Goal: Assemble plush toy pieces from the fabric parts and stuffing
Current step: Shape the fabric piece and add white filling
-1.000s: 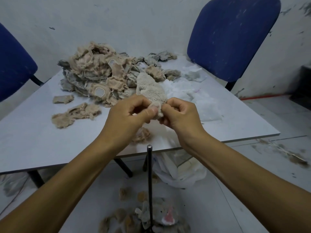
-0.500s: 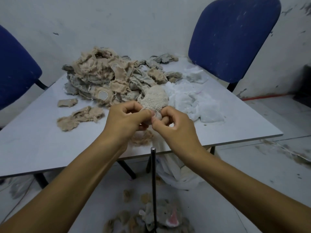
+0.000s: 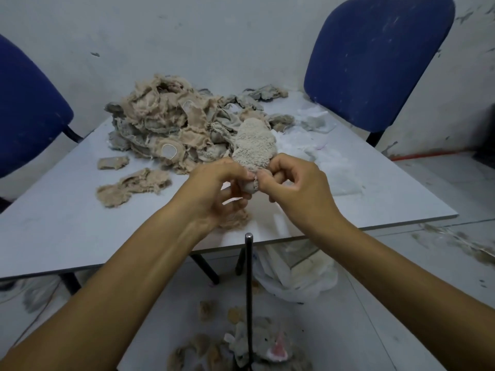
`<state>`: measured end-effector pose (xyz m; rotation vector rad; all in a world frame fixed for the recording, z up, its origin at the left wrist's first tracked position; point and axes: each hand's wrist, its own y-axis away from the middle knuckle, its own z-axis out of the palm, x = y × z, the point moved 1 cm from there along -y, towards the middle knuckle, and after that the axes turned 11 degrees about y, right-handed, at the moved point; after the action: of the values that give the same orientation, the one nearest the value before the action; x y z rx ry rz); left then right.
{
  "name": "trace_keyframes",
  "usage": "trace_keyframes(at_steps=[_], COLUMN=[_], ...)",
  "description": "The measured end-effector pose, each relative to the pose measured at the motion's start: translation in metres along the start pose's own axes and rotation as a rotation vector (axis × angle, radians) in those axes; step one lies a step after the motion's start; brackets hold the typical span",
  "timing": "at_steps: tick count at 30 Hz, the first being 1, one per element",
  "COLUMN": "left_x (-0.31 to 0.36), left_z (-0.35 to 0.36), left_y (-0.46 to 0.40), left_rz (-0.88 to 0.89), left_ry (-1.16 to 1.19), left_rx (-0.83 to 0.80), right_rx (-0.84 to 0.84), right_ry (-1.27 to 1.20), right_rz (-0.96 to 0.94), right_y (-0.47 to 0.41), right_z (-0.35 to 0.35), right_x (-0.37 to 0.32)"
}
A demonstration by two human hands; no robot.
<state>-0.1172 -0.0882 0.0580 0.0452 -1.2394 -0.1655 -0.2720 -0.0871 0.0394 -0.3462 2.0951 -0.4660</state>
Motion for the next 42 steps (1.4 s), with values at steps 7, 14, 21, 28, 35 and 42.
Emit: trace_keyframes(at_steps=[7,14,21,28,35,42], left_x=[-0.007,-0.016,-0.015,-0.004,0.001,-0.001], left_z=[0.007,0.012,0.028,0.030,0.011,0.000], left_y=[-0.008,-0.008,0.005,0.001,-0.013,-0.017], left_rz=[0.127,0.285,0.780,0.971,0.679,0.689], left_ry=[-0.011,-0.211,-0.756,-0.871,-0.950,-0.905], left_rx=[0.205,0.060,0.164,-0.053,-0.200,-0.016], right_rx=[-0.046,0.089,0.085,0.095,-0.034,-0.081], right_ry=[0.015,0.194,-0.061,-0.174,-0.501,-0.727], right_rz=[-0.015,0.045,0.222,0.279,0.417,0.488], right_y=[0.016,0.001,-0.010,-0.010,-0.012,-0.013], right_z=[0.006,0.002,-0.007,-0.019,-0.026,-0.028], right_x=[0.001,0.013,0.017,0.014,0.011,0.008])
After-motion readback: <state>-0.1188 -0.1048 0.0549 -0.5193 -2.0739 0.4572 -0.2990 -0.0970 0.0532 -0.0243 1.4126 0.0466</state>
